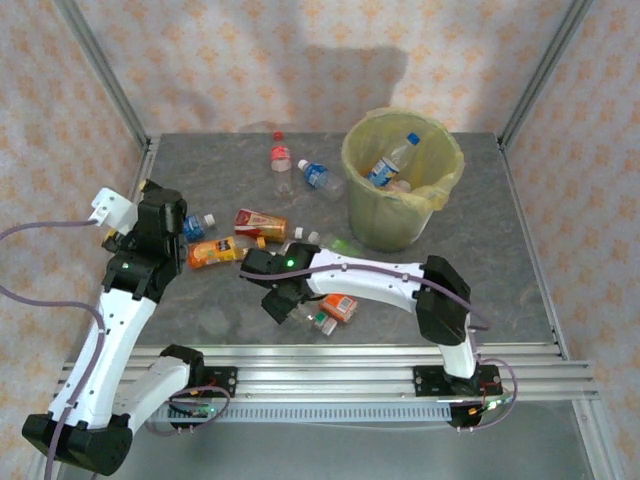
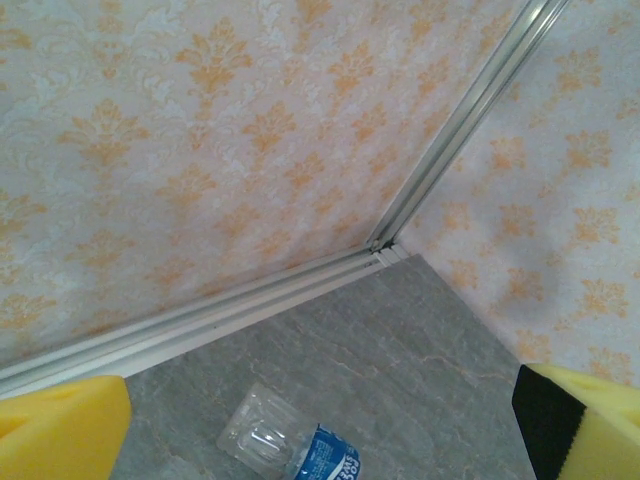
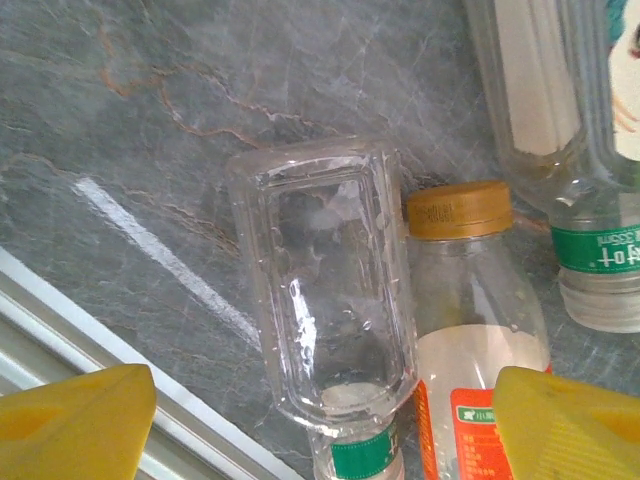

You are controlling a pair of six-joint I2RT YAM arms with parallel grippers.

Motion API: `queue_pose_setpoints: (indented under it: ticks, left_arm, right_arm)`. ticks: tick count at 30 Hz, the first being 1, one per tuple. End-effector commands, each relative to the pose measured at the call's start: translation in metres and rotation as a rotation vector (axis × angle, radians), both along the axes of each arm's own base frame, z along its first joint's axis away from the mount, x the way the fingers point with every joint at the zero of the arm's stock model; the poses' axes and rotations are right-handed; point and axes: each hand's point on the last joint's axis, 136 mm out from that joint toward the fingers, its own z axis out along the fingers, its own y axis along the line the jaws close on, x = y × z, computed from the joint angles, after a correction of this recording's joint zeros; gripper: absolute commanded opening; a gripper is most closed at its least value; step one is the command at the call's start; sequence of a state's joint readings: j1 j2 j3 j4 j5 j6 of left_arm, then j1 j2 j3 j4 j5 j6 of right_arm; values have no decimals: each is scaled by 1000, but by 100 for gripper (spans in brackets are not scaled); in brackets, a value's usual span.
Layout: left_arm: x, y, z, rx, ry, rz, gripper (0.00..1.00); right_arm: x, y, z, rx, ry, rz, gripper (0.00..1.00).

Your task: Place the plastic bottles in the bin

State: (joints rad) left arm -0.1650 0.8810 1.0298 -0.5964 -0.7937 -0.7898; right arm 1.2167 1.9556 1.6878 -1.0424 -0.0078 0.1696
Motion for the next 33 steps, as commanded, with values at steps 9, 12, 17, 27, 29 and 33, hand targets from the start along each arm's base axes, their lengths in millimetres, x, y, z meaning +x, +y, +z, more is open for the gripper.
queue_pose_setpoints:
  ticks: [9, 12, 17, 27, 29, 33]
  left_arm:
    - [-19, 13, -2, 3, -6, 75, 100]
    - [-19, 14, -2, 2, -5, 75, 100]
    - [-18, 14, -2, -1, -8, 74, 100]
    - [-21, 16, -2, -3, -11, 85, 100]
    - [-21, 16, -3, -4, -9, 85, 100]
    - [-20, 15, -3, -6, -10, 81, 100]
  right_arm:
    - [9, 1, -30, -115, -11, 30, 84]
    - [11, 1, -36, -133, -17, 35, 84]
    - [13, 2, -47, -157, -20, 45, 84]
    - [10, 10, -70, -160, 15, 66, 78]
    - [11, 12, -76, -169, 17, 71, 78]
    - [12, 16, -84, -176, 20, 79, 76]
